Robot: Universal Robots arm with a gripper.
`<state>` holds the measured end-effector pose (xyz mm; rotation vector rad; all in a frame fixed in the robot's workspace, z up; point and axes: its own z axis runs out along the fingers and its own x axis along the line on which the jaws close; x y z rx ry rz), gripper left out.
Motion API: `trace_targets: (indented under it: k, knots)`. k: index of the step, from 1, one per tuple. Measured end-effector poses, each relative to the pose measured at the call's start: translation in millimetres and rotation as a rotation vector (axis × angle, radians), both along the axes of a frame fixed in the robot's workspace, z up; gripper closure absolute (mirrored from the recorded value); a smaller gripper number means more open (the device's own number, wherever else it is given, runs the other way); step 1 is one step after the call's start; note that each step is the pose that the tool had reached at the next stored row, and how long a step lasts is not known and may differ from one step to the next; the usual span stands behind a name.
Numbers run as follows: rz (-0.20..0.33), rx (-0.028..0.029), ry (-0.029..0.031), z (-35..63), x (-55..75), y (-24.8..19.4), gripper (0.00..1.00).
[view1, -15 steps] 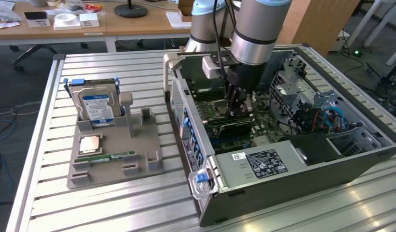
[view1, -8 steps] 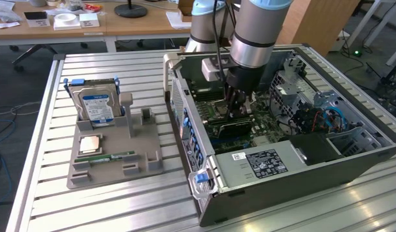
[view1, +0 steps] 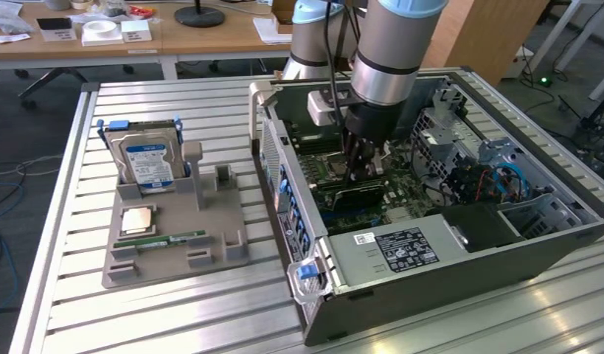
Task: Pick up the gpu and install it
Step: 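Press down on the gpu until it lock into place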
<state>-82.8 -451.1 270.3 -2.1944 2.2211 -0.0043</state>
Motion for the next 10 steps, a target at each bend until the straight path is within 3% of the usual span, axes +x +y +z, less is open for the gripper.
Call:
trace_targets:
  k: [10]
  knots:
    - [0.0,-0.0003,0.0001,-5.1,0.0,-1.5,0.89]
